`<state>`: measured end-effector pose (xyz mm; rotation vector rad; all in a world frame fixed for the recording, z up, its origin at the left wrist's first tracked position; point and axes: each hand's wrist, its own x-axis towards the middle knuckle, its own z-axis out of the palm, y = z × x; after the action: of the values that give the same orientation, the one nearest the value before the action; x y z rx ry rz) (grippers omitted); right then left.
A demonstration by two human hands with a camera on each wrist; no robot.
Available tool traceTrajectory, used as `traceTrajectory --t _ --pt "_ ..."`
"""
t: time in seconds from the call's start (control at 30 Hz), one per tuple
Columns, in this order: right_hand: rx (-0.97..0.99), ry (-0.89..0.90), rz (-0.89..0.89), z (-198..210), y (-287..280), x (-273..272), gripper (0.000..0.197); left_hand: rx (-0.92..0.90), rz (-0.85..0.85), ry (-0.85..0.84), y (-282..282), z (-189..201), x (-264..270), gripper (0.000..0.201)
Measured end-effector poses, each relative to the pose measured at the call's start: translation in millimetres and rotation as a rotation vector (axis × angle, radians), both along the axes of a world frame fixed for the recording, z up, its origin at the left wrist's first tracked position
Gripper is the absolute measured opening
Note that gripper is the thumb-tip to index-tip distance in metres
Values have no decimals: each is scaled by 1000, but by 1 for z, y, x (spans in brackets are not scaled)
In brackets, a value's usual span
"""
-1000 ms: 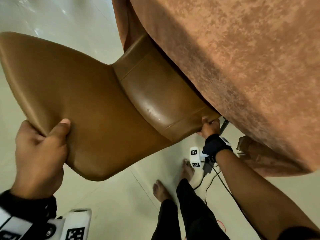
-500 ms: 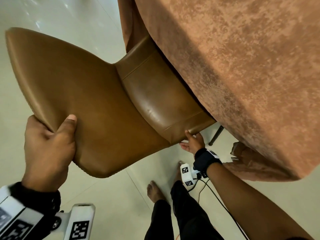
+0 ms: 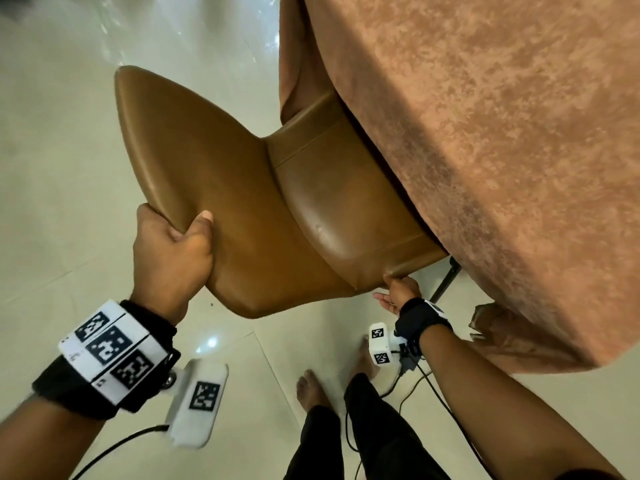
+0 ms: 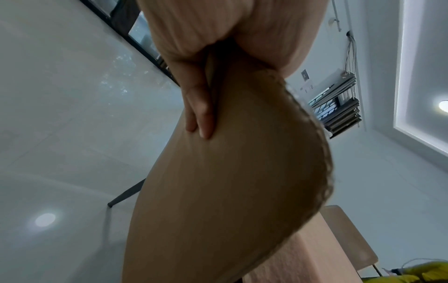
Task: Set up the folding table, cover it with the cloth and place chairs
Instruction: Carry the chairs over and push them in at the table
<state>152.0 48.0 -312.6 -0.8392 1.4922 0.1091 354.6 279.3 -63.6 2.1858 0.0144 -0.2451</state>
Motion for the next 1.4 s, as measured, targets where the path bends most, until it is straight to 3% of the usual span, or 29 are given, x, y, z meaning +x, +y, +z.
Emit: traceTrajectory --t 0.13,0.3,0.43,0.5,0.57,0.67,0.8,0.97,1.13,1.23,1.4 --pt "-66 -53 32 41 10 -13 15 5 8 15 -2 6 -2 29" --pt "-265 -242 138 130 18 -41 10 35 17 46 -5 17 -8 28" --pt "-568 -312 322 211 14 -80 12 91 6 118 -7 27 -10 45" --pt "-736 -270 455 240 0 -104 14 87 11 166 -9 33 -13 52" --pt "-900 -88 671 259 -17 -132 23 144 -15 122 -10 37 -20 70" --pt "-1077 216 1017 262 -51 -175 41 377 -165 -125 -16 42 -40 100" --pt "-984 362 1209 240 -93 -215 54 558 -566 -432 -46 44 -82 83" --pt "-1012 351 1183 220 -116 -229 48 537 -993 -312 -116 29 -152 70" --pt "-1127 208 1286 217 -152 -232 35 489 -1209 -211 -209 3 -223 63" --pt "-1142 13 1352 212 -183 -238 26 506 -1215 -250 -265 -15 -261 63" --pt "-1228 -102 1298 203 -237 -267 16 707 -1146 -202 -336 -31 -310 75"
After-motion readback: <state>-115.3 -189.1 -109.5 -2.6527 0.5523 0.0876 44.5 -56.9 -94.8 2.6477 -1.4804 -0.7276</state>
